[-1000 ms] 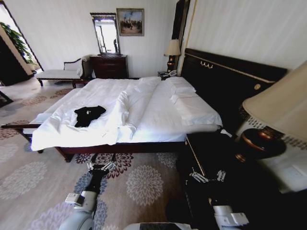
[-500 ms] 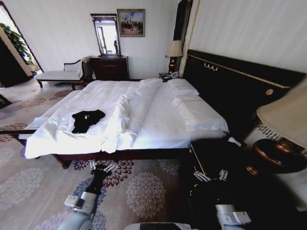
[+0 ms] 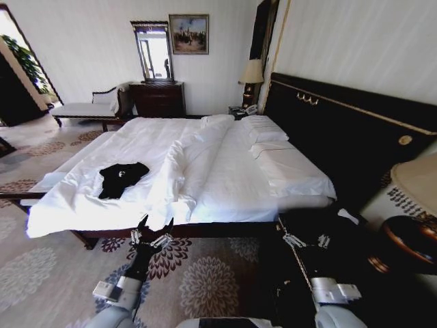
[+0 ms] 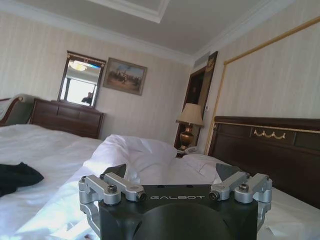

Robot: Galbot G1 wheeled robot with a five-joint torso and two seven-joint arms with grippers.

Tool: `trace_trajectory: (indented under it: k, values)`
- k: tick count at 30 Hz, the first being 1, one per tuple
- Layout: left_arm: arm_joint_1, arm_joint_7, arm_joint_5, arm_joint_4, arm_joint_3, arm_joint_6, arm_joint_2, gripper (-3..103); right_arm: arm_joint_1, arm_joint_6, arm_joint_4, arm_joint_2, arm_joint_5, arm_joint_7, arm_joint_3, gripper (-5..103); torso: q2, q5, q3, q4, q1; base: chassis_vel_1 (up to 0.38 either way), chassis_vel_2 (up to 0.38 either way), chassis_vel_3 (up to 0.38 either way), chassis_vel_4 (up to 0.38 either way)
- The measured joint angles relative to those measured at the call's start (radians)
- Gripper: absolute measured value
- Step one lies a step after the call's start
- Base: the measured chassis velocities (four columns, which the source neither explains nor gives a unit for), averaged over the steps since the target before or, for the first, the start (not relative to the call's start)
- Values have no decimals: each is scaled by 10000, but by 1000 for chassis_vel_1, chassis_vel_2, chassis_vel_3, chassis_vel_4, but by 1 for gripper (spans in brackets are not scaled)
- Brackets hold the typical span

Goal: Fold the clothes on the bed.

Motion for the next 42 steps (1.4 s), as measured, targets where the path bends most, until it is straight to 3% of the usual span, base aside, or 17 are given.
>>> trace_trajectory:
  k: [9, 42]
  values:
    - [15, 27, 23, -58, -106, 28, -85, 100, -43, 88, -10, -163, -132, -128, 32, 100, 0, -1, 1, 2, 1, -134, 156, 139, -163]
    - [-87, 61, 167, 299, -117, -175, 83, 100, -145, 347, -214, 471, -600, -398, -23, 100, -2, -1, 1, 2, 2, -78, 204, 71, -202]
